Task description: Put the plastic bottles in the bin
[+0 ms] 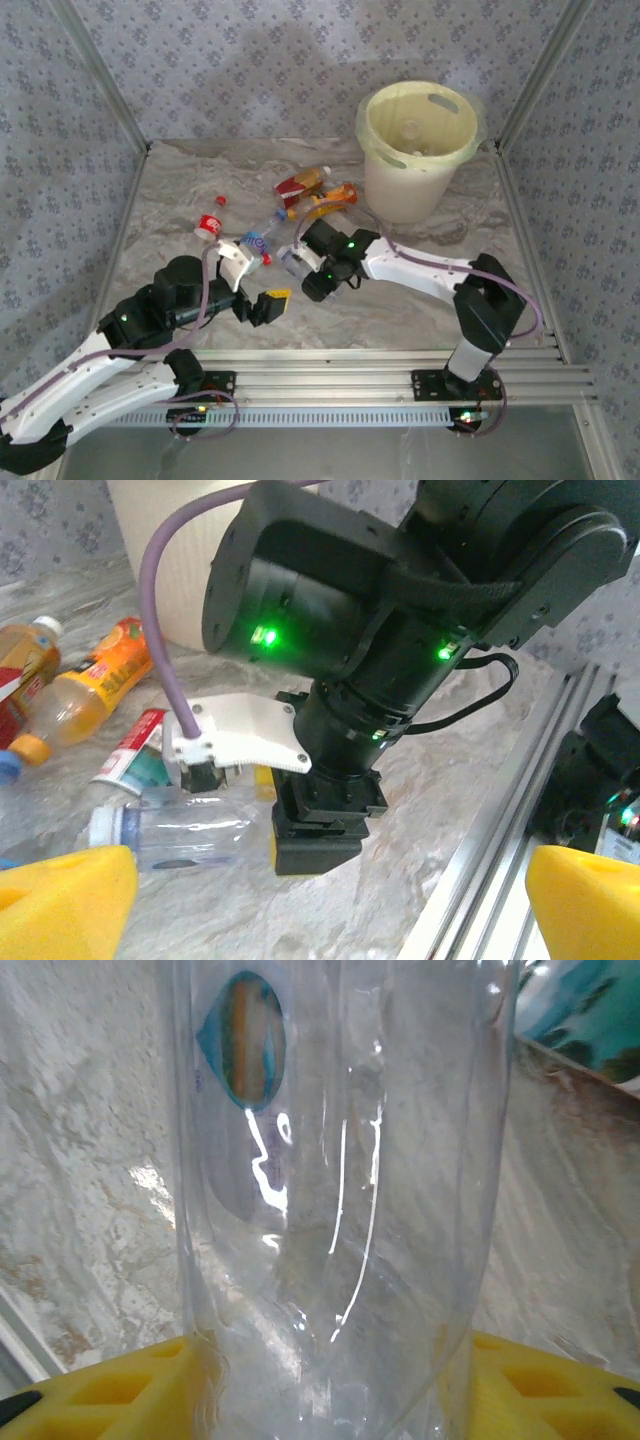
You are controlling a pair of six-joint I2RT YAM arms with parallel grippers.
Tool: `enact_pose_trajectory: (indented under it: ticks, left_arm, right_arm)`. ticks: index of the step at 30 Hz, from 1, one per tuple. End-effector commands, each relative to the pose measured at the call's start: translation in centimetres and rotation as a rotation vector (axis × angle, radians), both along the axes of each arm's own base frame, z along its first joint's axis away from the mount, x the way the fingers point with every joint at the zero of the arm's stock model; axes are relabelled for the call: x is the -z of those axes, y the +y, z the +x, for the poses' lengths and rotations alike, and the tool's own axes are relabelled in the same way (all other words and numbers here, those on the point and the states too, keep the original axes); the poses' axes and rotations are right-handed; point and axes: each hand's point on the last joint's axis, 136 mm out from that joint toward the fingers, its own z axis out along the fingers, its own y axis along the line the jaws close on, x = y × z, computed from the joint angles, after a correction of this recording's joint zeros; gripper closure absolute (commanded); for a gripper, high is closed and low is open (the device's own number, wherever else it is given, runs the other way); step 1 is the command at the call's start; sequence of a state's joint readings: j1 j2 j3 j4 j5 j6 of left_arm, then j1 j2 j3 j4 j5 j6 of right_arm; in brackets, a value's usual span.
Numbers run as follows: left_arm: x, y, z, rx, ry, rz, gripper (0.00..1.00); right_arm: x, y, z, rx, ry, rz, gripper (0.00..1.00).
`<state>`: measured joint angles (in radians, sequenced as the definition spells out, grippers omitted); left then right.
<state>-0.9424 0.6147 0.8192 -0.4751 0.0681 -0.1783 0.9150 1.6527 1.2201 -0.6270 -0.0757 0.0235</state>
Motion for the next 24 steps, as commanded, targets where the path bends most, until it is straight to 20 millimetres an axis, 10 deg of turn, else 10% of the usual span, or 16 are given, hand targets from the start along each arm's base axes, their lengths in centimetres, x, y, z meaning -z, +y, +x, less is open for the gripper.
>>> enact_pose_trajectory:
  ticks: [1, 24]
  left_arm:
    - [-2.5, -1.2, 0.3, 0.014, -0.02, -0.141, 0.0]
    - [-9.2, -6.2, 4.3, -0.038, 0.052, -0.5, 0.01]
  right_arm:
    - [-1.5, -0.9, -0.3, 0.034, 0.023, 0.08, 0.42]
    - [-18.7, -7.2, 7.3, 0.325, -0.356, 0.442, 0.46]
